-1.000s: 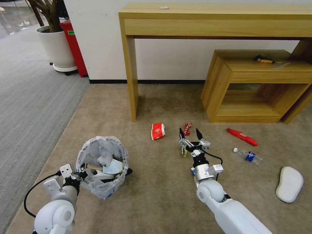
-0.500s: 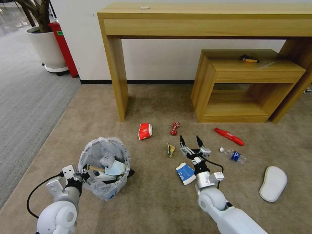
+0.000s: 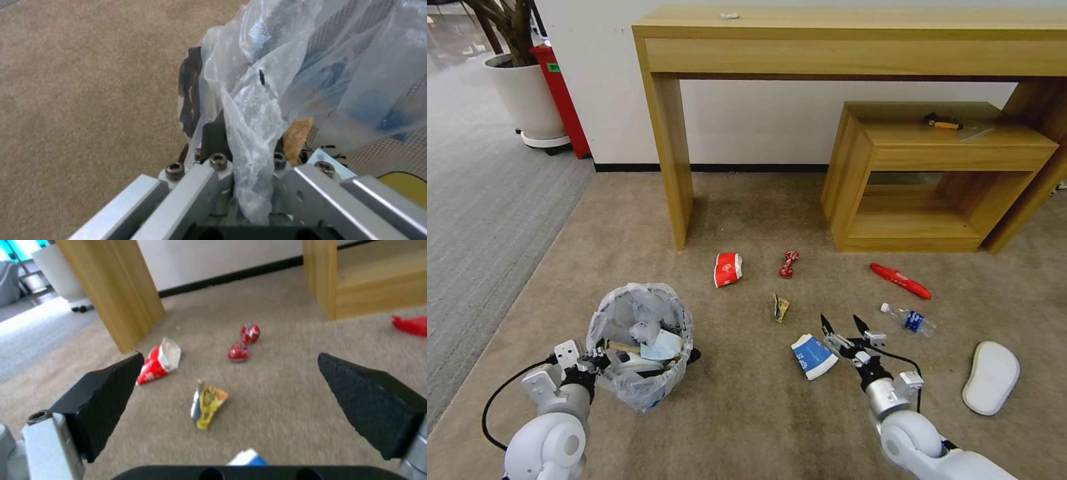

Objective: Pick up the trash bin and place the garbage on the floor into it.

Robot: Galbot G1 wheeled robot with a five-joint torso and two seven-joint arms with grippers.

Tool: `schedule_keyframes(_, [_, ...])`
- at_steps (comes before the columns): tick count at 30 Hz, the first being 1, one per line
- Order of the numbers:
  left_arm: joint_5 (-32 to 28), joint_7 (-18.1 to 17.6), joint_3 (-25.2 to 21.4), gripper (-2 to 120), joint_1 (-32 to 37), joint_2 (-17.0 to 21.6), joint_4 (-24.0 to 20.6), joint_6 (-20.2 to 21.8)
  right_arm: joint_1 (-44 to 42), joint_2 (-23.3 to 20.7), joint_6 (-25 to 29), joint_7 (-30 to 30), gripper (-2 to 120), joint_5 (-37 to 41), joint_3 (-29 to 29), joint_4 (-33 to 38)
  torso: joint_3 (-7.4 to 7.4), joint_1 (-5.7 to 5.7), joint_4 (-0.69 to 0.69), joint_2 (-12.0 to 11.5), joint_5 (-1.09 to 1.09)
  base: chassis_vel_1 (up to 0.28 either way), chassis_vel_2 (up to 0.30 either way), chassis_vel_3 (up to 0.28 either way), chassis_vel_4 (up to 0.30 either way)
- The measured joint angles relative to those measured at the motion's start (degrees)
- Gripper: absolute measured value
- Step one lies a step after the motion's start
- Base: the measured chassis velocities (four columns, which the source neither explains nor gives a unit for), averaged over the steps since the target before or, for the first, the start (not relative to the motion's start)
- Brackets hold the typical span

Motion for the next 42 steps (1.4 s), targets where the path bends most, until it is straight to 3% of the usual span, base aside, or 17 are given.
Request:
schedule_keyframes(8, [1.0, 0.2, -0.3, 0, 0.3, -1.7, 0.0, -0.1, -1.1, 0.7, 1.2, 0.8, 100, 1.8, -2.0, -1.2, 0.0, 0.0, 0.01, 0.0, 0.0, 0.0, 0.0, 0.0, 0.0])
schedule_keyframes(22, [1.5, 0.1, -0.6, 0, 0.1, -2.0, 0.9, -0.1, -11.0, 2.4, 3.3, 0.1, 100, 6.7, 3.1, 2.7, 0.0, 0.0, 0.0, 0.0, -0.02, 0.0, 0.0, 0.0, 0.0])
schedule_keyframes(29, [1.4, 0.1, -0.4, 0, -0.3, -1.9, 1.6, -0.2, -14.1, 4.5, 5.2, -4.3, 100, 13.2, 5.0, 1.3, 0.0, 0.0, 0.0, 0.0, 0.0, 0.0, 0.0, 0.0, 0.0])
schedule_keyframes(31, [1.5, 0.1, -0.1, 0, -0.7, -2.0, 2.5, -0.4, -14.5, 6.8, 7.0, -9.8, 100, 18.5, 4.5, -1.9, -0.01, -0.01, 0.01, 0.0, 0.01, 0.0, 0.0, 0.0, 0.0])
schedule_keyframes(42, [1.1, 0.2, -0.1, 0, -1.0, -1.6, 3.2, -0.6, -9.5, 10.8, 6.8, -17.1, 91, 25.9, 1.4, -9.0, 0.0, 0.0, 0.0, 0.0, -0.02, 0.0, 0.0, 0.0, 0.0])
